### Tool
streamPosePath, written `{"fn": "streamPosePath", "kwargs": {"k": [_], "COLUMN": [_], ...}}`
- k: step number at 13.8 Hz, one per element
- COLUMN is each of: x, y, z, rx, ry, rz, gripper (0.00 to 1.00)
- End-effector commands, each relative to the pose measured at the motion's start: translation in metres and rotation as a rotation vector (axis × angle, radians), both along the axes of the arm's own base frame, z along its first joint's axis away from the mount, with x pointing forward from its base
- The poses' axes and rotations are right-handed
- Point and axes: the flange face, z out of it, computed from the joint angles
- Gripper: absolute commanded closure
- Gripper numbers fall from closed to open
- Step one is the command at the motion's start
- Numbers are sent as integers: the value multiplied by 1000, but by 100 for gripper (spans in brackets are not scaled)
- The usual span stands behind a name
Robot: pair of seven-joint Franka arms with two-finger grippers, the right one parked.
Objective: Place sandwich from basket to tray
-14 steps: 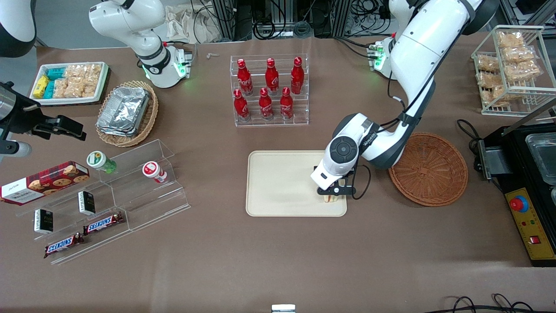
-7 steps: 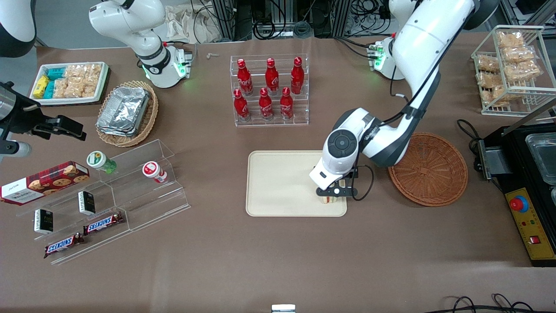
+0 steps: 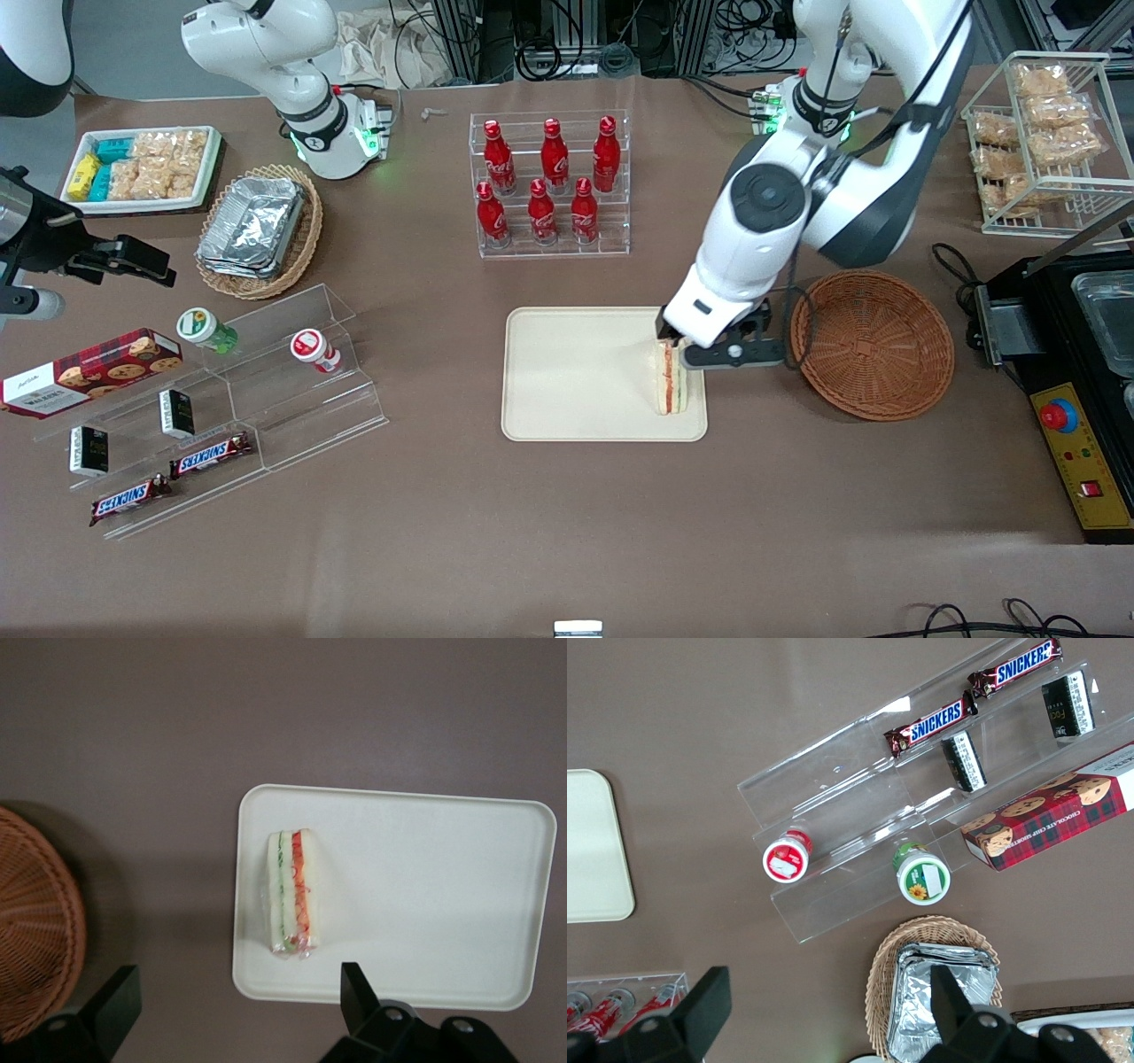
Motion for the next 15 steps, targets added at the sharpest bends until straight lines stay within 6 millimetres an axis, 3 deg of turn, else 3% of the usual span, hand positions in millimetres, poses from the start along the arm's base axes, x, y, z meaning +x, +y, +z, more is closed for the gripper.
{"fn": "streamPosePath", "kwargs": {"k": [1,3,5,6,10,12,15], "x": [-2,-5,-5,-8,-8,-15,-23], "y": [19,45,84,99,197,220,222], "z": [29,65,94,104,128,143,157], "rx": [-3,-35,-78,-81,-61,-44,-45], "ry": [35,33,42,53,89,79,61], "rz": [-20,-45,-44,-73,-144,-136,-44], "gripper": [0,0,0,0,0,0,0]}}
